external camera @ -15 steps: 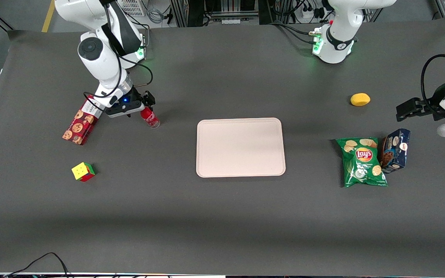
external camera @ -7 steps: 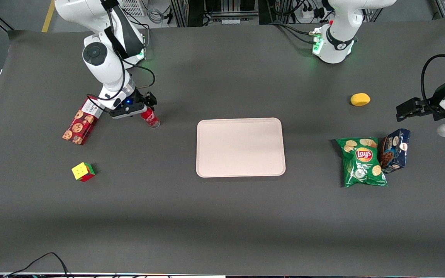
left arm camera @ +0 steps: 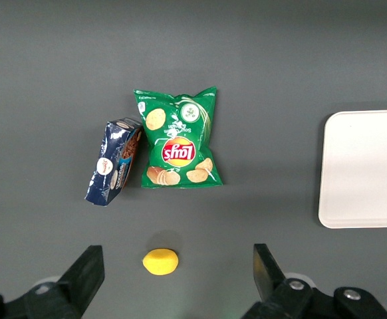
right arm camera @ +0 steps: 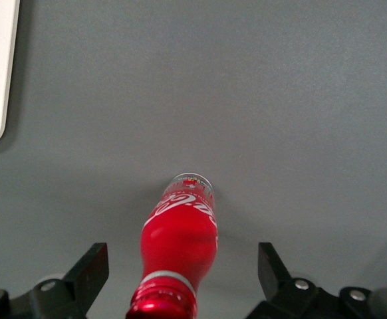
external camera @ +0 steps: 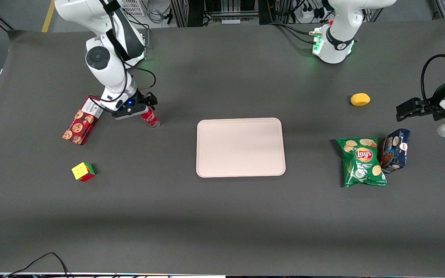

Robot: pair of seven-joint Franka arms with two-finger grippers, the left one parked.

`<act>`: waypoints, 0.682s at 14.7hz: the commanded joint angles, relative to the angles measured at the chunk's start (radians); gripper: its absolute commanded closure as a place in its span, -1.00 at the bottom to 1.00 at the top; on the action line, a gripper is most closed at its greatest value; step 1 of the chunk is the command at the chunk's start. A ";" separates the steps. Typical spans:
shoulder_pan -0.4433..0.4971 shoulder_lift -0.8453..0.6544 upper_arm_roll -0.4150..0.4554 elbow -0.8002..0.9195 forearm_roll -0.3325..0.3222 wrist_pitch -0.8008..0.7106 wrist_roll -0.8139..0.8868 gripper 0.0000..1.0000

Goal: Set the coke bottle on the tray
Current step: 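Lower the right gripper around the bottle and close on it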

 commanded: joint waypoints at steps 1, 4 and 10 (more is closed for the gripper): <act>-0.004 0.003 0.006 0.002 0.019 -0.001 -0.031 -0.97; -0.001 0.003 0.006 0.004 0.019 -0.007 -0.030 -0.51; -0.001 0.006 0.020 0.007 0.019 -0.015 -0.025 1.00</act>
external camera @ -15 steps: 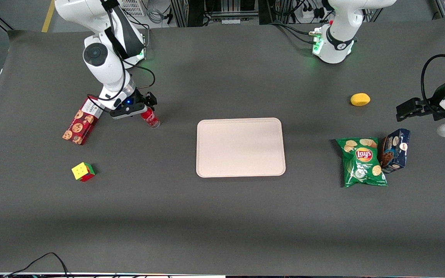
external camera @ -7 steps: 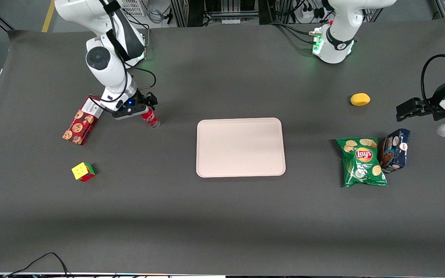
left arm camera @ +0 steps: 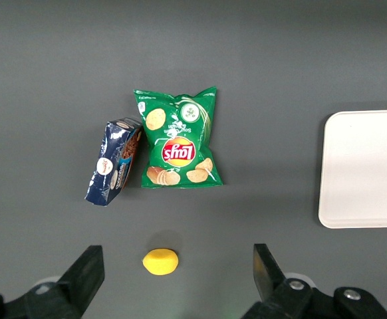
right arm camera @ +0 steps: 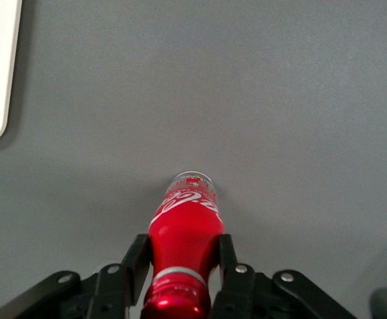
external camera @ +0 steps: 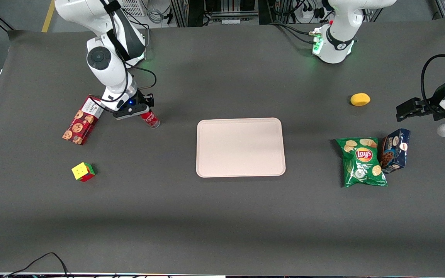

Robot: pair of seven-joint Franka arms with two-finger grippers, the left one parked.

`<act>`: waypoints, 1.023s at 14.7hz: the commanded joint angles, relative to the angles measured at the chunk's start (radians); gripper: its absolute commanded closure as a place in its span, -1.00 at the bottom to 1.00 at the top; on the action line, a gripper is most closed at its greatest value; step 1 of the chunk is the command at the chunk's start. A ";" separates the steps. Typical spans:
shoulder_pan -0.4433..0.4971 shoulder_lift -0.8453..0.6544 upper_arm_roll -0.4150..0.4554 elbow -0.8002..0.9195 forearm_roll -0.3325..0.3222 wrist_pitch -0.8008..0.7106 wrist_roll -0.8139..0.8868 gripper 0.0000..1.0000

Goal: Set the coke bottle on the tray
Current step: 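Lift the bottle and carry it over the white tray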

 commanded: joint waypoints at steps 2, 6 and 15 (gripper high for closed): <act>-0.001 0.005 0.013 0.013 0.019 -0.011 -0.026 1.00; -0.003 -0.012 0.012 0.164 0.019 -0.262 -0.032 1.00; -0.009 -0.027 -0.019 0.711 0.019 -0.842 -0.032 1.00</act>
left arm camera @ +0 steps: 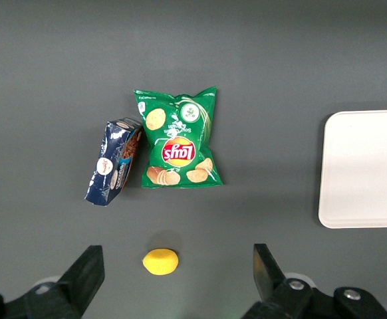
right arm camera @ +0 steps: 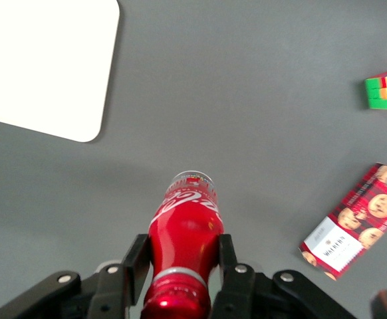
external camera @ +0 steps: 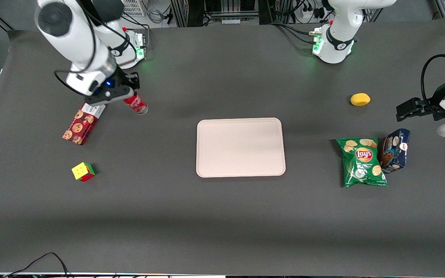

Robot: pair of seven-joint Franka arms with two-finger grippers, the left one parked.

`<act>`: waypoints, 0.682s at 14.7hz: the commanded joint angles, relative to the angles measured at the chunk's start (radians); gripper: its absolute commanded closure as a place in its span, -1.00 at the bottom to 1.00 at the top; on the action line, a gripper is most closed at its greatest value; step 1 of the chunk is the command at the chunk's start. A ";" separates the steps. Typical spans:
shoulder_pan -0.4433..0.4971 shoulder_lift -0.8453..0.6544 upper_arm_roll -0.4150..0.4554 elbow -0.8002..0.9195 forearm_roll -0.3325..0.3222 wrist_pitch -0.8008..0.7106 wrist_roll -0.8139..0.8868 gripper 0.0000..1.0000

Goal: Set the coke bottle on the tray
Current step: 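Lift the bottle and carry it over the white tray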

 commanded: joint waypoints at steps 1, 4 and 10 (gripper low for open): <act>-0.005 0.034 -0.006 0.113 0.019 -0.086 -0.021 1.00; 0.002 0.069 0.006 0.171 0.023 -0.086 0.043 1.00; 0.021 0.254 0.208 0.362 0.036 -0.072 0.494 1.00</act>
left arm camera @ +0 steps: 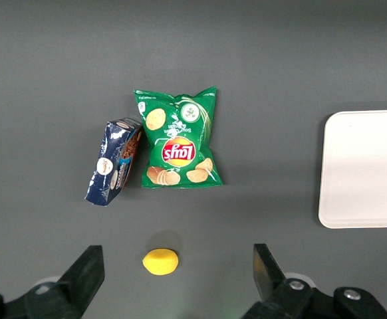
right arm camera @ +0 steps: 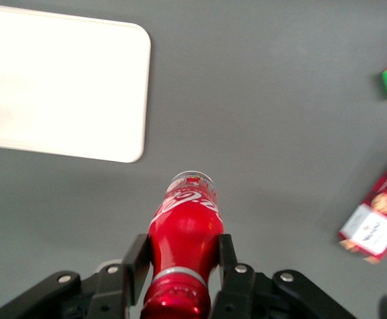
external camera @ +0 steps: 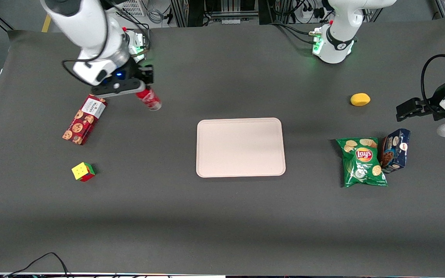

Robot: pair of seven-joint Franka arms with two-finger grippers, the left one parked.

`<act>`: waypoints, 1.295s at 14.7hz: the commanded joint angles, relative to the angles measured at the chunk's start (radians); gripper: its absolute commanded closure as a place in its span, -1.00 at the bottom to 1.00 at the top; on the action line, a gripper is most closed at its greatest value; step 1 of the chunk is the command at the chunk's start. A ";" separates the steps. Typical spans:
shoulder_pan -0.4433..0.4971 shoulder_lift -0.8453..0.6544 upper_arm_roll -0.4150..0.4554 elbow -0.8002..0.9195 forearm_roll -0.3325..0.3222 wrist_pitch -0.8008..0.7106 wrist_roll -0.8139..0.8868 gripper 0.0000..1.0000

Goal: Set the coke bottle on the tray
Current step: 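Lift the bottle and carry it over the white tray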

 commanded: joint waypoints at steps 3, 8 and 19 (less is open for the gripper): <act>0.026 0.254 0.160 0.200 -0.025 0.100 0.301 1.00; 0.040 0.483 0.160 0.198 -0.171 0.337 0.303 1.00; 0.040 0.621 0.151 0.207 -0.266 0.374 0.335 1.00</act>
